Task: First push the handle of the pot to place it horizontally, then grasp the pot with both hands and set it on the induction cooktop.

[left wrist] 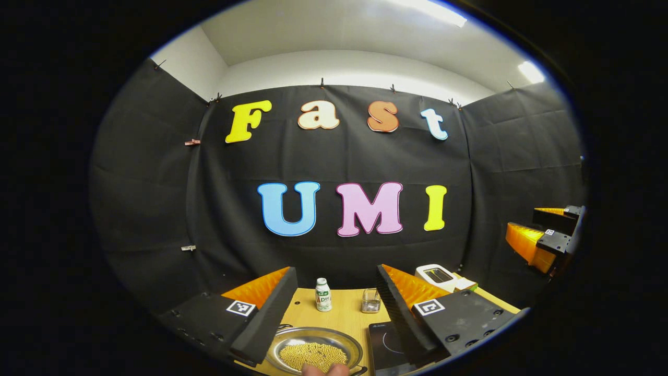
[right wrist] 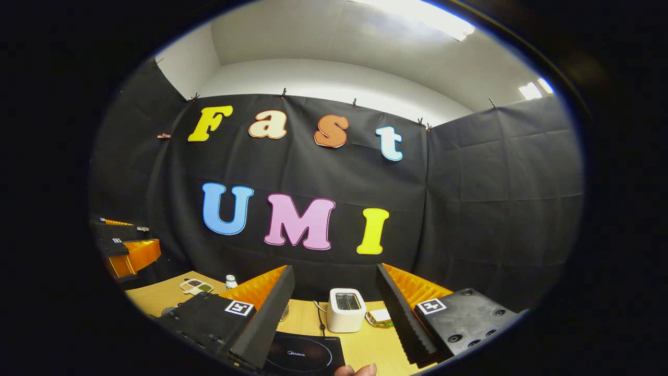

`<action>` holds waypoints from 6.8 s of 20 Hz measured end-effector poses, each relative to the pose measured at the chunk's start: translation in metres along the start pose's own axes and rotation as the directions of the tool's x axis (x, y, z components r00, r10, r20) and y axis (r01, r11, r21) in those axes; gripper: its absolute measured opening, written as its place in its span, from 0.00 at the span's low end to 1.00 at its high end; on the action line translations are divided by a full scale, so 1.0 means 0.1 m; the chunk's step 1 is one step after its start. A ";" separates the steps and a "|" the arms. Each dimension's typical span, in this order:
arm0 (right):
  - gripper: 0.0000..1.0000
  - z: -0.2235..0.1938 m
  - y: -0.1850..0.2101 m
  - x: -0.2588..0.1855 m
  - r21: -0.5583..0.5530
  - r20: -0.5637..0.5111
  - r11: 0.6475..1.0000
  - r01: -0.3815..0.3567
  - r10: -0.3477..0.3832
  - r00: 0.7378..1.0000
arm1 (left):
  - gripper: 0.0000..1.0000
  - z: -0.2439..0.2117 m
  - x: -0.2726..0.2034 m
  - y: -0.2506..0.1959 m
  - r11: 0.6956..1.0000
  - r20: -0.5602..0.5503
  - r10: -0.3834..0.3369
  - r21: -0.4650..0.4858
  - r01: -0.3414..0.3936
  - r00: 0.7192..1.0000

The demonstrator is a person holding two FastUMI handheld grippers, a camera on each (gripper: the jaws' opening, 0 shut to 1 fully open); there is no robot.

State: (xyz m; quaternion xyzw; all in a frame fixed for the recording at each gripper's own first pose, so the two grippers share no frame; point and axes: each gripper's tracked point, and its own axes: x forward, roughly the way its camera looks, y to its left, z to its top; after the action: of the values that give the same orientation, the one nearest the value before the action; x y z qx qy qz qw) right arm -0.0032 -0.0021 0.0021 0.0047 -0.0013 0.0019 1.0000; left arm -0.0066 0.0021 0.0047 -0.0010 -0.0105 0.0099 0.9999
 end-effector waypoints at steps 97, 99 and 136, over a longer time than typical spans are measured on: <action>0.97 -0.61 -0.76 -0.26 -0.176 -0.125 0.962 0.209 -0.232 0.965 | 0.05 -4.10 0.62 -0.79 0.961 -0.938 -0.225 -0.169 0.217 0.263; 0.97 -0.63 -0.76 -0.23 -0.179 -0.130 0.961 0.212 -0.237 0.963 | 0.05 -4.10 0.71 -0.81 0.962 -0.937 -0.225 -0.170 0.212 0.268; 0.99 -3.25 2.38 0.51 0.239 -0.648 0.926 -0.293 0.377 0.662 | 0.95 -3.80 0.98 2.30 0.993 -0.802 -0.121 -0.093 0.078 0.585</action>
State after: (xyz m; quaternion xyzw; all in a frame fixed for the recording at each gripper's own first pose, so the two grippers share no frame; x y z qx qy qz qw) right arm 0.0479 0.2396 -0.3206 0.0605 0.3660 0.1875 0.9095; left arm 0.0949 0.2337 -0.3738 -0.0288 0.4426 -0.0480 0.8950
